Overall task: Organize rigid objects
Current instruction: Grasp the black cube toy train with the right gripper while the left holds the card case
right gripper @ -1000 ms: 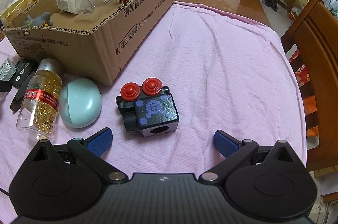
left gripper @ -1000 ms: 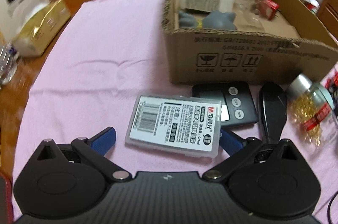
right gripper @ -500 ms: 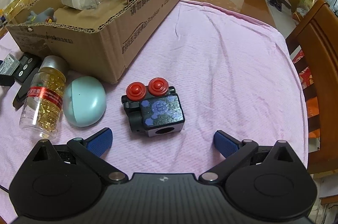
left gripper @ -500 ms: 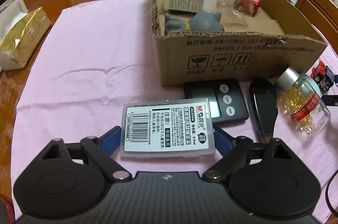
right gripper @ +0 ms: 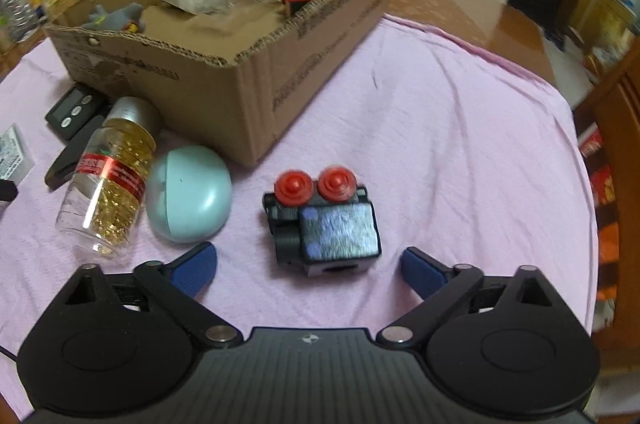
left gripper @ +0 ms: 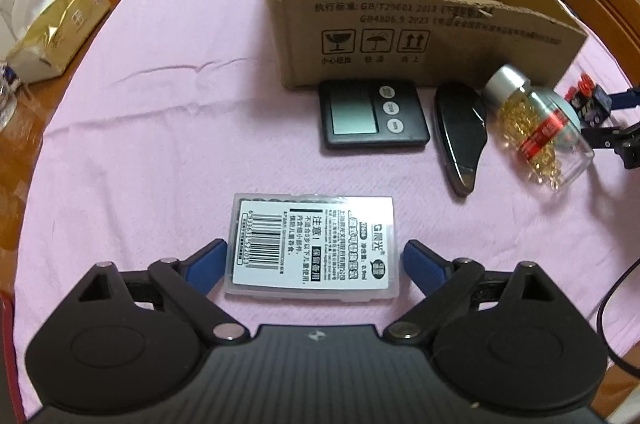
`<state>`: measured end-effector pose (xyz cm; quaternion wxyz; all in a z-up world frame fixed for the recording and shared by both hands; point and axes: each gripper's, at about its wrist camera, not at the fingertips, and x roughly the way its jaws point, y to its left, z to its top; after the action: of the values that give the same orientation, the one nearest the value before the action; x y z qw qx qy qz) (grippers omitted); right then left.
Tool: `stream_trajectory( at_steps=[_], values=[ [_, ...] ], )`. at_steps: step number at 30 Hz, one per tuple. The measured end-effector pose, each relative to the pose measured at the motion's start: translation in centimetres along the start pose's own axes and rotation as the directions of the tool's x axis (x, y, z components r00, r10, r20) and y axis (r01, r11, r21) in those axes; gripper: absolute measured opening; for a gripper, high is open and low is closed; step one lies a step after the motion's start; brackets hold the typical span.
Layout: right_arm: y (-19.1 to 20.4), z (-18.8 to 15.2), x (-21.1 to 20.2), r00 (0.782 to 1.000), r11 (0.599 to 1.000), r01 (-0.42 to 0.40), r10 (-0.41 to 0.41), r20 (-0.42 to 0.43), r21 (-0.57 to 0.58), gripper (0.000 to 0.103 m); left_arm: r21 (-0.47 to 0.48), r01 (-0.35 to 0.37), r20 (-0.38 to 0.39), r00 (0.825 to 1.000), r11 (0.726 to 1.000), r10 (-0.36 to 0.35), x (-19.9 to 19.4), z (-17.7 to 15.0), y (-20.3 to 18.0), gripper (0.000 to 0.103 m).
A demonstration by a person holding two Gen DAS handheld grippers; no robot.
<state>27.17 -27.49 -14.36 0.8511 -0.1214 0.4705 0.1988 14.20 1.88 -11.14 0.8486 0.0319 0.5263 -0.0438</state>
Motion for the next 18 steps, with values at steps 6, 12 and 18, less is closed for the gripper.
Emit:
stream_trajectory(
  at_steps=[6, 12, 18],
  values=[
    [-0.9, 1.1, -0.1, 1.0, 0.998, -0.012, 0.013, 0.012, -0.058, 0.074, -0.01, -0.007, 0.003, 1.0, 1.0, 0.007, 0.2, 0.3, 0.0, 0.094],
    [-1.3, 1.1, -0.3, 0.999, 0.997, -0.043, 0.044, 0.023, -0.072, 0.064, -0.026, -0.015, 0.0, 1.0, 1.0, 0.015, 0.3, 0.4, 0.0, 0.094],
    [-1.2, 1.0, -0.3, 0.998, 0.997, -0.045, 0.047, 0.028, -0.07, 0.064, -0.029, -0.014, 0.0, 1.0, 0.999, 0.014, 0.3, 0.5, -0.1, 0.093]
  ],
)
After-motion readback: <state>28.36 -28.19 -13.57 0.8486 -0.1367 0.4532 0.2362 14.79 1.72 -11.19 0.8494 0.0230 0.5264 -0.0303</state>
